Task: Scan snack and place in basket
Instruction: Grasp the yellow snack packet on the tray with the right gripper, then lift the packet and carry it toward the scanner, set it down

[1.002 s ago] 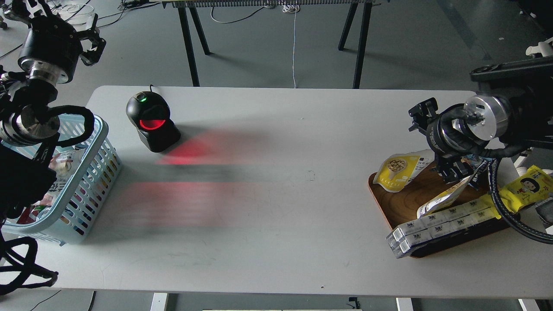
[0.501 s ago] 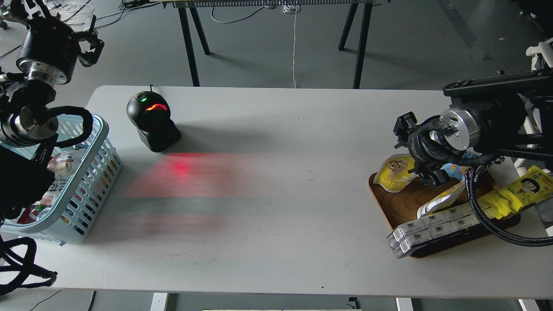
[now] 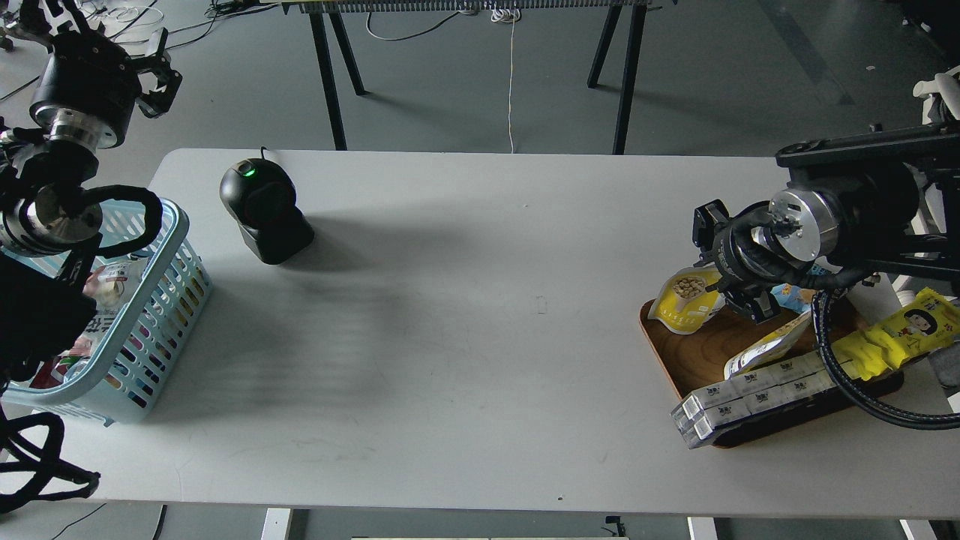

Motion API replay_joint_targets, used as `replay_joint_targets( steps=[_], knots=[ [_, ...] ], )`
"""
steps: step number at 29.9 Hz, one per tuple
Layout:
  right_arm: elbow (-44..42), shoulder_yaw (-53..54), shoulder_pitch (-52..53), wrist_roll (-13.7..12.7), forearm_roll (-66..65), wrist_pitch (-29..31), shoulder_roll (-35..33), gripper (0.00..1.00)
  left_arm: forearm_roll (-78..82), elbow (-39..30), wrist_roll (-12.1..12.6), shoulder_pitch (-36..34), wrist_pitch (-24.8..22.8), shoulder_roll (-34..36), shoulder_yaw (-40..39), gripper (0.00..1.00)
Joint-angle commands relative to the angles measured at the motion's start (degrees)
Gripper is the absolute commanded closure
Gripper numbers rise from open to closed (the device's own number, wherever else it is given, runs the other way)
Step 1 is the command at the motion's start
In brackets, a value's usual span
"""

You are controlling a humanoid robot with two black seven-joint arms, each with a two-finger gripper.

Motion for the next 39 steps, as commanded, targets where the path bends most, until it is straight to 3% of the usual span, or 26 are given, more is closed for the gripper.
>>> replay_joint_targets(
  steps=[1,10,22,28,39],
  knots=[
    [0.7,0.1,0.4,0.0,-0.2,0.0,-1.0,1.00,0.0,0.1,0.0,0.0,0.0,0.0,0.0,0.00],
    [1.5,0.5,2.7,0.0,-0.6,0.0,-3.9,1.00,0.0,0.1,0.0,0.0,0.0,0.1,0.0,0.00],
    [2.5,1.0,16.9,0.0,3.5,0.0,-4.1,1.00,0.0,0.1,0.0,0.0,0.0,-0.1,0.0,0.00],
    [0.1,4.2,18.9,0.0,6.7,0.0,3.8,1.00,0.0,0.1,0.0,0.0,0.0,-0.1,0.0,0.00],
    [-11.6,12.2,10.0,0.0,6.9,0.0,22.3,1.00,0.0,0.1,0.0,0.0,0.0,-0.1,0.0,0.00]
  ],
)
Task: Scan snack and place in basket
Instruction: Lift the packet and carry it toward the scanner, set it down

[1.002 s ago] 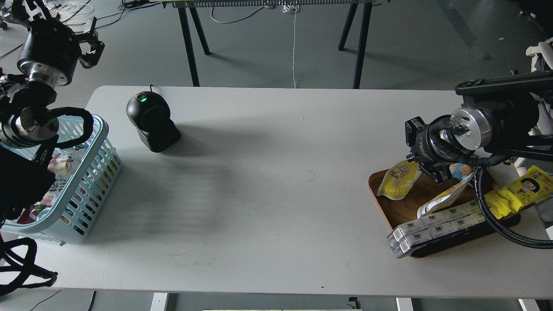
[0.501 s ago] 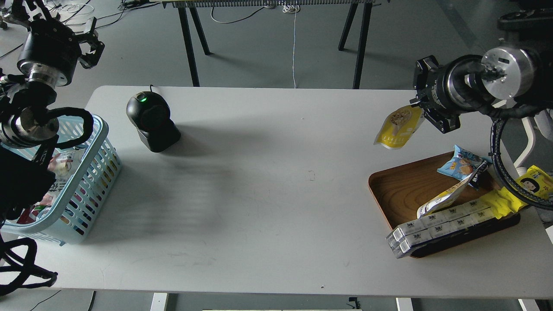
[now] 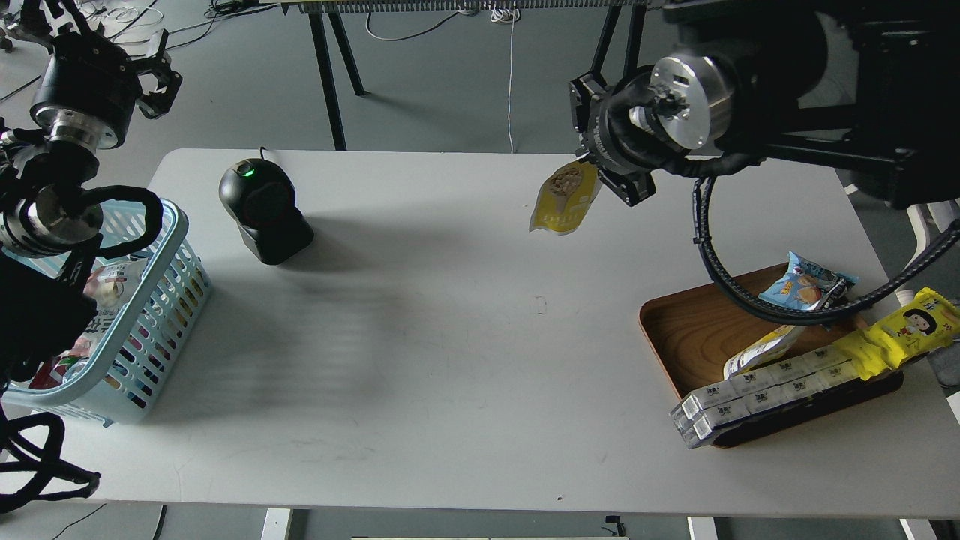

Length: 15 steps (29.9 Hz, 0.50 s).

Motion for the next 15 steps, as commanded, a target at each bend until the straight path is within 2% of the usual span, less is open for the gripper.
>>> replay_joint_targets(
  steps=[1,6,15],
  knots=[
    [-4.1,3.0,-3.8,0.0,0.0,0.0,6.6,1.00,0.0,0.0,0.0,0.0,0.0,0.0,0.0,0.00],
    [-10.1,4.5,-8.6,0.0,-0.1,0.0,14.7,1.00,-0.1,0.0,0.0,-0.1,0.0,0.1,-0.1,0.00],
    [-20.1,6.5,-14.6,0.0,-0.2,0.0,14.7,1.00,-0.1,0.0,0.0,-0.2,0.1,0.0,-0.1,0.00]
  ],
)
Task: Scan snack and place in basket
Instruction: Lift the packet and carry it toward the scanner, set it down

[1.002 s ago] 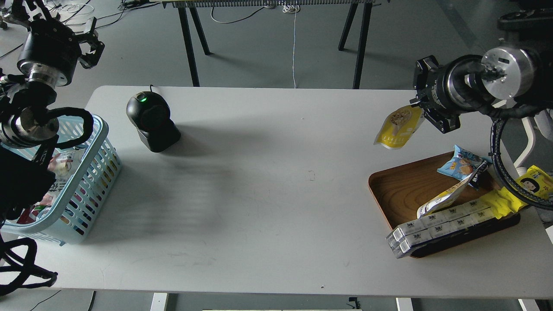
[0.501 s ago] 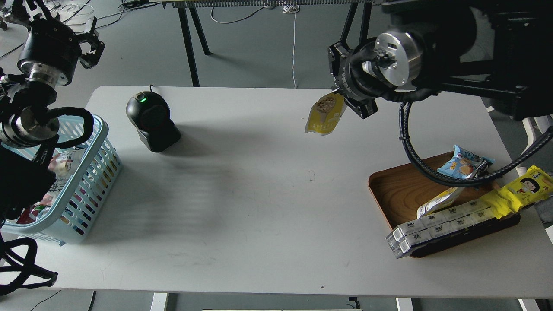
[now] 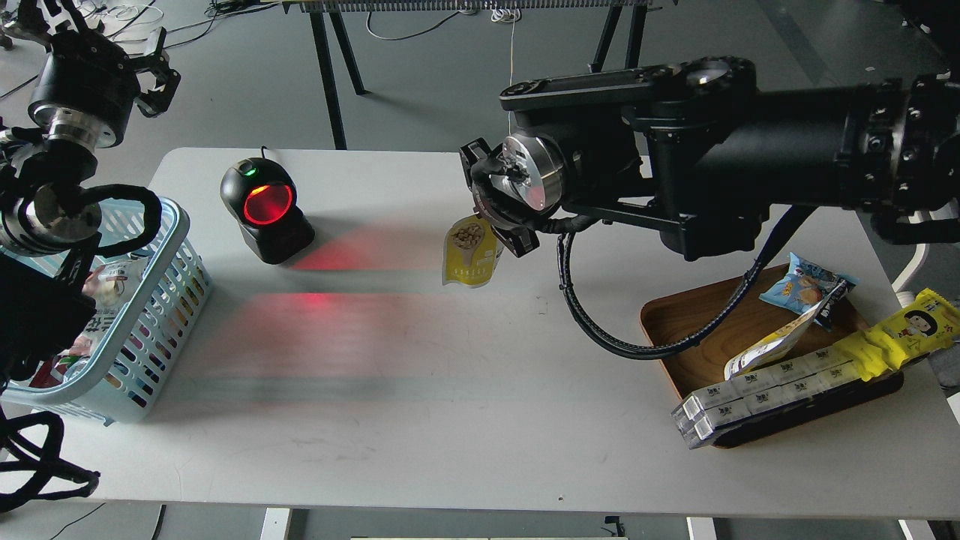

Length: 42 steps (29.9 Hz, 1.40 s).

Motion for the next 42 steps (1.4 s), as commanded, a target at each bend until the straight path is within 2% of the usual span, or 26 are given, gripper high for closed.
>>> replay_joint_targets(
  steps=[1,23,24,25,26,28,29,33,42],
  knots=[
    [-3.6,0.4,-2.1,0.0,-0.1,0.0,0.0,1.00,0.0,0.0,0.0,0.0,0.0,-0.1,0.0,0.00],
    [-0.2,5.2,-7.3,0.0,-2.5,0.0,0.0,0.94,0.0,0.0,0.0,0.1,-0.1,-0.3,0.1,0.00],
    [-0.2,5.2,-7.3,0.0,-2.5,0.0,0.0,0.91,0.0,0.0,0.0,0.1,-0.1,-0.3,0.1,0.00],
    [-0.2,5.2,-7.4,0.0,-2.6,0.0,0.0,0.82,0.0,0.0,0.0,0.1,-0.1,-0.3,0.1,0.00],
    [-0.2,5.1,-7.3,0.0,-2.7,0.0,0.0,0.67,0.0,0.0,0.0,0.0,-0.1,-0.2,0.1,0.00],
    [-0.6,5.2,-7.3,0.0,-3.9,0.0,0.0,0.28,0.0,0.0,0.0,0.0,-0.1,-0.1,0.1,0.00],
    [-0.8,5.4,-7.3,0.0,-4.9,0.0,0.0,0.16,0.0,0.0,0.1,0.0,0.0,-0.1,0.1,0.00],
    [-0.8,6.9,-6.3,0.0,-7.2,0.0,0.0,0.06,0.0,0.0,0.5,0.0,0.0,0.1,0.0,0.00],
    [-0.7,11.3,0.3,0.0,-8.1,0.0,0.0,0.05,0.0,0.0,0.7,-0.1,-0.1,2.0,0.1,0.00]
  ],
)
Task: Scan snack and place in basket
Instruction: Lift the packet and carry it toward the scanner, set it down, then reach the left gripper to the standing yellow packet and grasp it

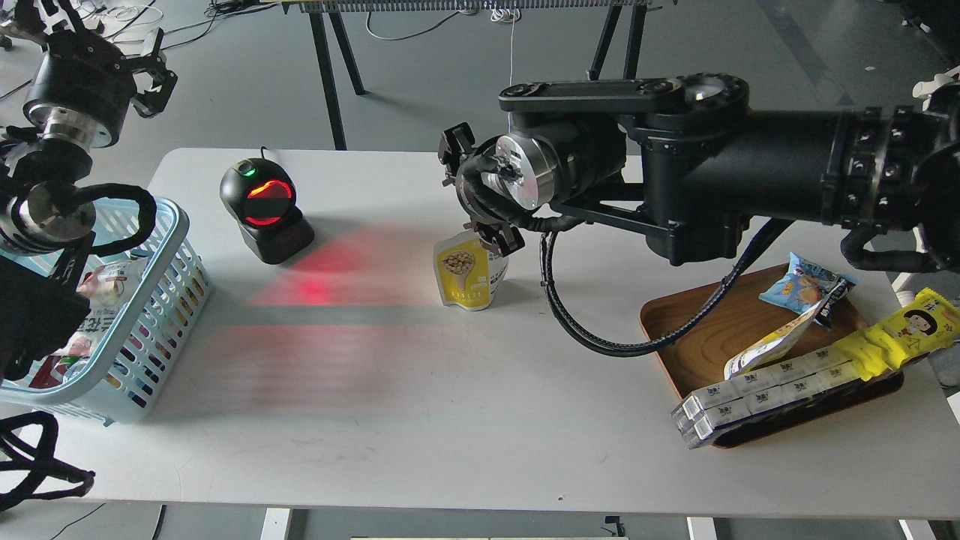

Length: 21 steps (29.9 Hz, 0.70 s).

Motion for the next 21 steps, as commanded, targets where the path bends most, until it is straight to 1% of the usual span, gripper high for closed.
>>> replay_joint_targets(
  steps=[1,7,11,14,15,18,21],
  knots=[
    [0.0,2.5,2.3,0.0,-1.1,0.0,0.0,0.05,0.1,-0.2,-0.2,-0.1,-0.5,0.7,0.0,0.00],
    [-0.2,5.0,4.1,0.0,-2.2,0.0,0.0,0.05,0.2,-1.8,0.0,-1.6,-0.4,3.5,0.8,0.00],
    [-0.2,7.7,3.4,0.0,-3.9,0.0,-8.9,0.05,0.9,-6.4,0.4,-2.3,-0.5,6.2,1.3,0.00],
    [-0.2,10.0,1.0,0.0,-4.1,0.0,-16.4,0.05,1.7,-11.8,1.1,-3.1,-0.3,9.1,3.8,0.00],
    [-0.3,11.1,-0.5,0.6,-4.1,0.0,-19.1,0.05,2.3,-14.0,1.2,-4.2,-0.2,10.3,5.3,0.00],
    [-0.4,16.5,-5.2,4.0,-4.1,0.7,-26.9,0.05,5.3,-19.7,1.2,-7.0,0.0,13.4,10.5,0.00],
    [-0.7,23.4,-12.5,7.2,-4.1,8.5,-34.2,0.05,10.0,-25.4,1.3,-8.6,0.0,16.9,14.4,0.00]
  ],
)
